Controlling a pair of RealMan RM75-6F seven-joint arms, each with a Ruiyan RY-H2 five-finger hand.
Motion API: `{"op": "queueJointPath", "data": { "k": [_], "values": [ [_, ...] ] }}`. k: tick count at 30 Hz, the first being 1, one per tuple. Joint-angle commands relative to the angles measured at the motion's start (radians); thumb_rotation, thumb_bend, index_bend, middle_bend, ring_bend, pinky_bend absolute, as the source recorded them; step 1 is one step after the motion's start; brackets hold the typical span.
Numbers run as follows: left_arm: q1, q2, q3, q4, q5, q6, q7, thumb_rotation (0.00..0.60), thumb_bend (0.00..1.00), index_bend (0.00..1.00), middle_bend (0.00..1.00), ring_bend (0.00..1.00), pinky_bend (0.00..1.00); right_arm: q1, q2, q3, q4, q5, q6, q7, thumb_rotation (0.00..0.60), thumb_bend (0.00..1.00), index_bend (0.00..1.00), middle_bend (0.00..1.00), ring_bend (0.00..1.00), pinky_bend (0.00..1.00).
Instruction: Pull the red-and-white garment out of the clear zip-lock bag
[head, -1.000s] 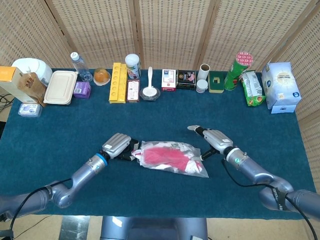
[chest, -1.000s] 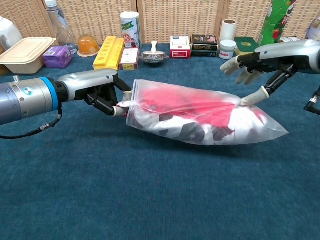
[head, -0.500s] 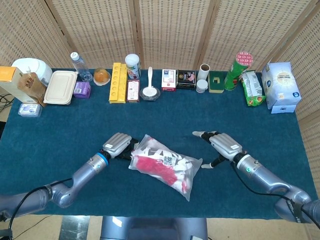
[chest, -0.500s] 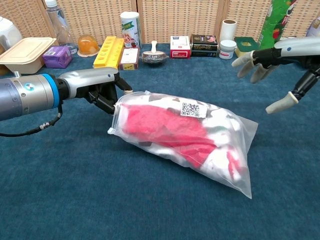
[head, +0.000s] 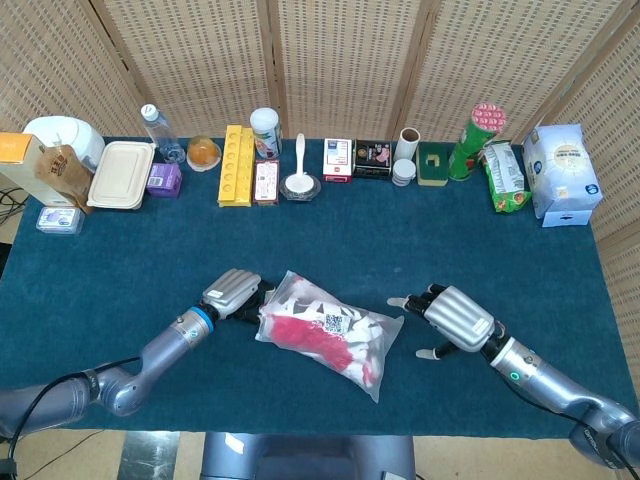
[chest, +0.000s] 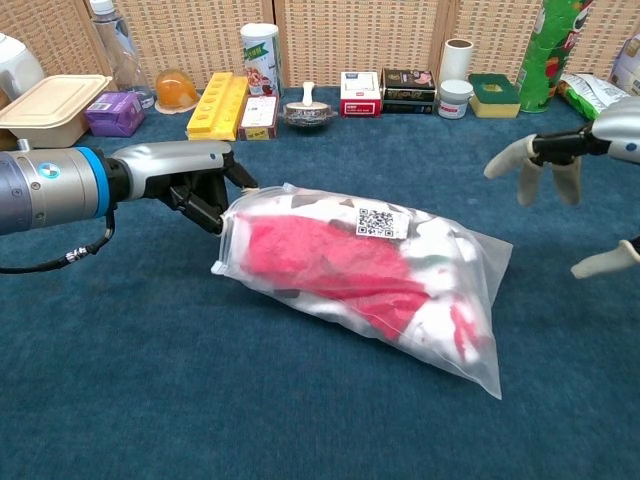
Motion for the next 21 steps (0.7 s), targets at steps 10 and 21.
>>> {"op": "queueJointPath", "data": {
  "k": [10, 21],
  "values": [
    [-0.016, 0.042, 0.002, -0.082, -0.136, -0.024, 0.098, 0.600, 0.46, 0.79, 1.00, 1.00, 0.99, -0.031, -0.200, -0.070, 0.399, -0.224, 0.355, -0.094, 0.469, 0.11, 0.21, 0.68, 0.88, 0.89],
    [-0.041, 0.048, 0.006, -0.125, -0.260, -0.024, 0.172, 0.600, 0.46, 0.79, 1.00, 1.00, 0.99, -0.052, -0.299, -0.106, 0.531, -0.270, 0.493, -0.170, 0.468, 0.15, 0.27, 0.84, 1.00, 1.00]
  ]
}}
